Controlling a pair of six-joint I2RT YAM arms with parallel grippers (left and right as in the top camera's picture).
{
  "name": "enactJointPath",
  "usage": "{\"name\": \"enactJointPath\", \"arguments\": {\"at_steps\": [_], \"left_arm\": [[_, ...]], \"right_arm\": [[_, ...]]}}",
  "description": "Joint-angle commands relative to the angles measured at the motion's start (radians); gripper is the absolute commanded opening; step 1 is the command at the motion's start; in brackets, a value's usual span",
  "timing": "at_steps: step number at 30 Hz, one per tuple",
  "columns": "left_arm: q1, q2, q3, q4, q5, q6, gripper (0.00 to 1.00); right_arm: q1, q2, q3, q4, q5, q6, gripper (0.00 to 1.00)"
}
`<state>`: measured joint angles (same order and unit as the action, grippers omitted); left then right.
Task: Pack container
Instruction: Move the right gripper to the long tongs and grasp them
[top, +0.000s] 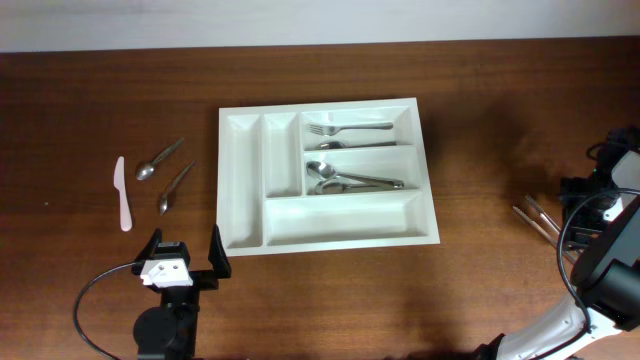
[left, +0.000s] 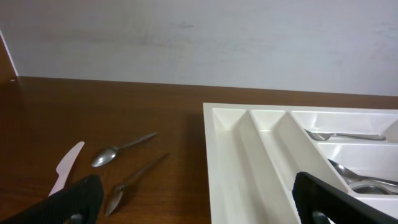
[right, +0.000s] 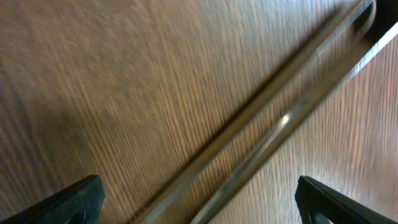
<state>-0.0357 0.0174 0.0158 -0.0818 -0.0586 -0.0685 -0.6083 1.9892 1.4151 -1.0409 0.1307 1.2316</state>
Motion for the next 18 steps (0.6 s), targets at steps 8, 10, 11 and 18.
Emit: {"name": "enactJointPath", "arguments": {"at_steps": [8, 10, 11, 18], "left_arm": [[0.007, -0.004, -0.006, 0.001, 0.011, 0.002, 0.99], [0.007, -0.004, -0.006, 0.001, 0.011, 0.002, 0.99], [0.007, -0.004, -0.006, 0.001, 0.011, 0.002, 0.99], [0.007, -0.004, -0.006, 0.001, 0.011, 0.002, 0.99]], "right_arm": [[0.027, -0.011, -0.011, -0.053, -0.034, 0.305, 0.99], [0.027, -0.01, -0.019, -0.059, -0.033, 0.324, 0.99], [0.027, -0.008, -0.022, -0.06, -0.033, 0.336, 0.99], [0.027, -0.006, -0.06, -0.021, -0.002, 0.36, 0.99]]}}
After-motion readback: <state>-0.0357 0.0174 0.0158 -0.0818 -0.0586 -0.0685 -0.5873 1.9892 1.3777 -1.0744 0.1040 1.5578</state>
